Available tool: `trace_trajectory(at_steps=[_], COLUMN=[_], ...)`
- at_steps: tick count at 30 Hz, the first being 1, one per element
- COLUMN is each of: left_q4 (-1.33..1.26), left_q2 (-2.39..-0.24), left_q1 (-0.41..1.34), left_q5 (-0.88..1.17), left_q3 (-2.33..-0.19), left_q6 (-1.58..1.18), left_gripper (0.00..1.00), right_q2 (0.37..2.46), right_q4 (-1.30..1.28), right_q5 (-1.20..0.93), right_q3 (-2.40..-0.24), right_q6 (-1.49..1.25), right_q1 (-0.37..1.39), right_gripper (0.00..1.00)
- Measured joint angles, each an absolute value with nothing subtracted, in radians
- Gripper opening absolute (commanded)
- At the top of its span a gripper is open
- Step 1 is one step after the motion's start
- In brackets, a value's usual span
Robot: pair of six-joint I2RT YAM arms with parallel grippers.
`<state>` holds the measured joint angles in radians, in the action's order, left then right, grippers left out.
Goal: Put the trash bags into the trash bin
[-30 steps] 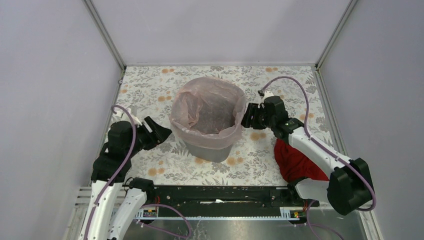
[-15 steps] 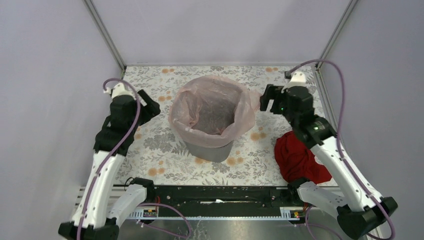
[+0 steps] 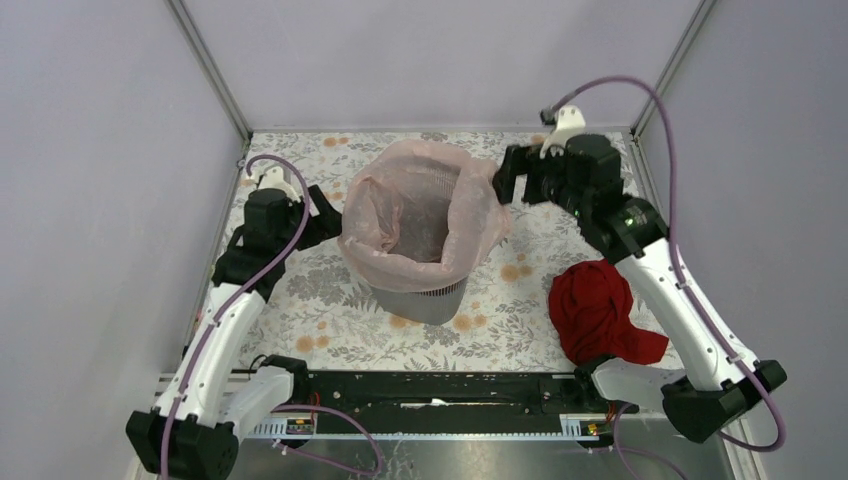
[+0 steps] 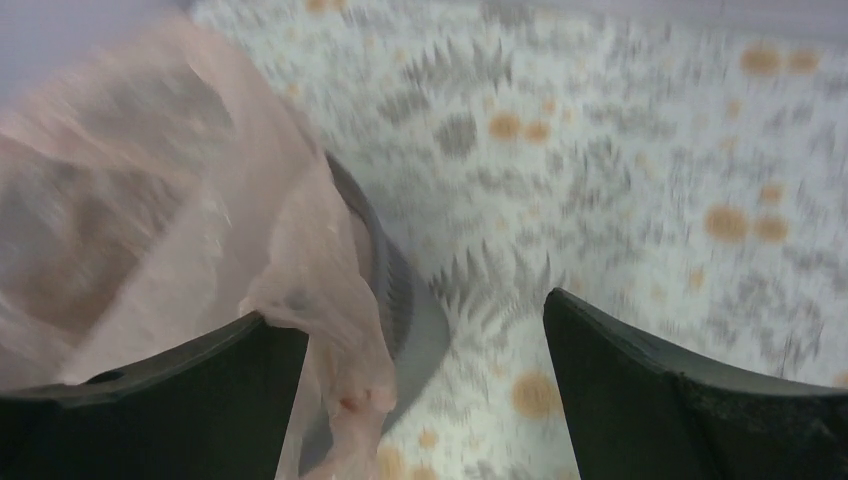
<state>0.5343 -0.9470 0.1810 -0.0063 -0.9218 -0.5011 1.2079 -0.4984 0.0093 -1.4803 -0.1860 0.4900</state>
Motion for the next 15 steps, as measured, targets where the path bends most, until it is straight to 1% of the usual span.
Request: trace_trajectory(at_steps=[4,6,8,11,15], left_q4=[0.505,0.496,0.498,0.498,0.501], left_q2=[-0.867,-0.849,-0.846,-0.866,-0.874], left_q1=[0.181,0.181,0.181,0.181,0.181], left_q5=[0.036,0.052,0.058,0.063,0.087], left_q3=[-0.921,-0.921,-0.921,-0.913,-0.871], left_q6=[-0.502,-0.501,-0.501,-0.504,-0.517], left_gripper=[0.85,0.83,0.83,0.82,0.81], right_q2=[1.096,1.060,1.019,0.971,0.991], right_q4=[-0.493,-0.492,-0.472,-0.437,-0.347], right_q5=[0.014,0.025,0.044,0.061,0.047], right_q3=[-1.207,-1.123,-1.047,-0.952,-0.865], right_q6=[-0.230,-0.248,-0.264,-0.286,-0.315], right_q1=[0.491,0.491,0.491,0.491,0.491], right_gripper=[0.88,0.86,0.80,0.73,0.72])
